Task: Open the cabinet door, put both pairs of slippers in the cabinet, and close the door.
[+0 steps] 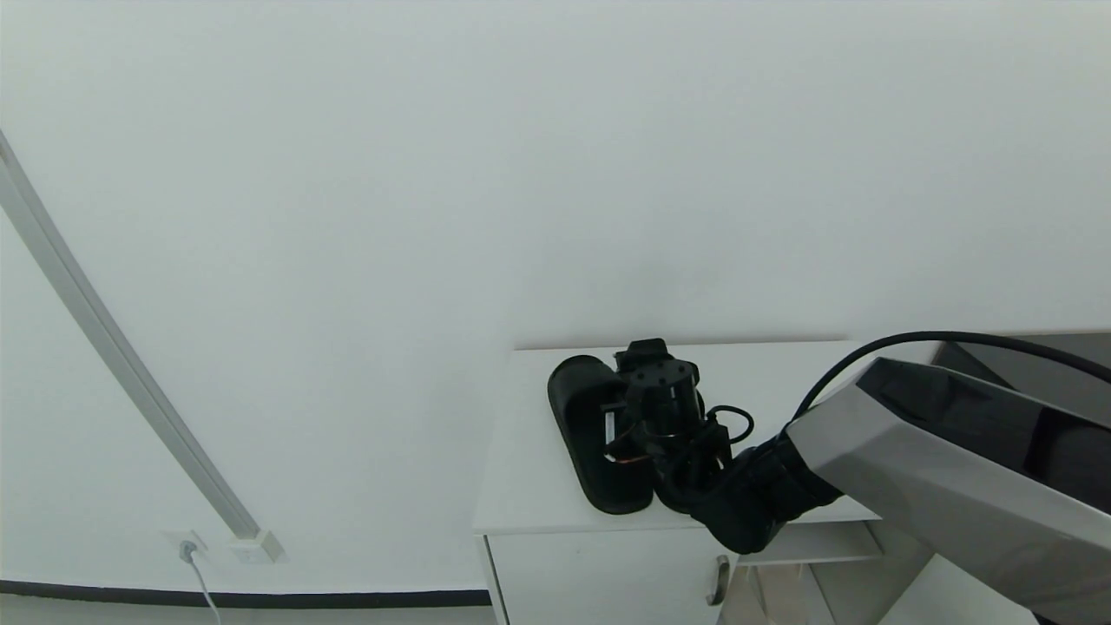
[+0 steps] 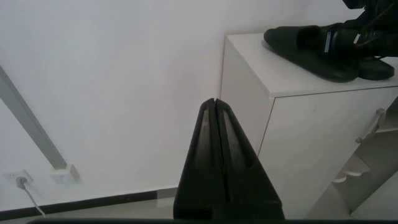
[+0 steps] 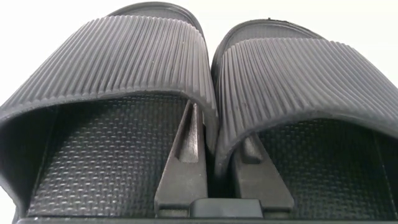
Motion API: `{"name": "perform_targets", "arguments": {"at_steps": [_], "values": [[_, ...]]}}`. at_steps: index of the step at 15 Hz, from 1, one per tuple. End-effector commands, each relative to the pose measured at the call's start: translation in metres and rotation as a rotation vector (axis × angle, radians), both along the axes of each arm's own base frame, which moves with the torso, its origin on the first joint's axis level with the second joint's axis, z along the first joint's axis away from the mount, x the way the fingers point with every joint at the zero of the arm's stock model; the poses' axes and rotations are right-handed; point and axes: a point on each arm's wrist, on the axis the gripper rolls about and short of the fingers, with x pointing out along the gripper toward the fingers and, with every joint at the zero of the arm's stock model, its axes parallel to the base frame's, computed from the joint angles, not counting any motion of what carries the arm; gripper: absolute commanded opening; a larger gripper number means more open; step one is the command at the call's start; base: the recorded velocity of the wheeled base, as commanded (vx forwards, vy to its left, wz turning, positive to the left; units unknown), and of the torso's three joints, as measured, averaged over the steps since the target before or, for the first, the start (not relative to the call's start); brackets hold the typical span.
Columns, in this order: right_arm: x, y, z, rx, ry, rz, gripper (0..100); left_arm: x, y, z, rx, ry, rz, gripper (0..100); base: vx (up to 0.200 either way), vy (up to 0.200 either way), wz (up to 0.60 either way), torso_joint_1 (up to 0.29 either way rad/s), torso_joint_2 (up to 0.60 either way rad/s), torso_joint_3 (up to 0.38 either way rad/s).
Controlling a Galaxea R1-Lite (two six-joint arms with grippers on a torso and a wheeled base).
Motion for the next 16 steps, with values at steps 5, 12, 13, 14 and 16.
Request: {"name": "perform_targets", "arguments": {"at_steps": [5,12,13,14,16], "values": [[-0.044,-0.030,0.049,0.022,0.004,0.113,0,0.000,0.000,0.000,0.000,0.001,0.000,0,0.000,0.000,0.00,0.000,0.00,0.000],[-0.126,-0.084,0.076,0.016,0.044,0.189,0,0.000,0.000,0.000,0.001,0.001,0.000,0,0.000,0.000,0.00,0.000,0.00,0.000],[-0.134,-0.088,0.076,0.016,0.056,0.201,0,0.000,0.000,0.000,0.005,0.001,0.000,0,0.000,0.000,0.00,0.000,0.00,0.000],[-0.137,-0.087,0.075,0.011,0.062,0.214,0,0.000,0.000,0.000,0.011,0.001,-0.001,0,0.000,0.000,0.00,0.000,0.00,0.000],[-0.144,-0.083,0.078,0.015,0.057,0.242,0,0.000,0.000,0.000,0.006,0.001,-0.001,0,0.000,0.000,0.00,0.000,0.00,0.000]]}}
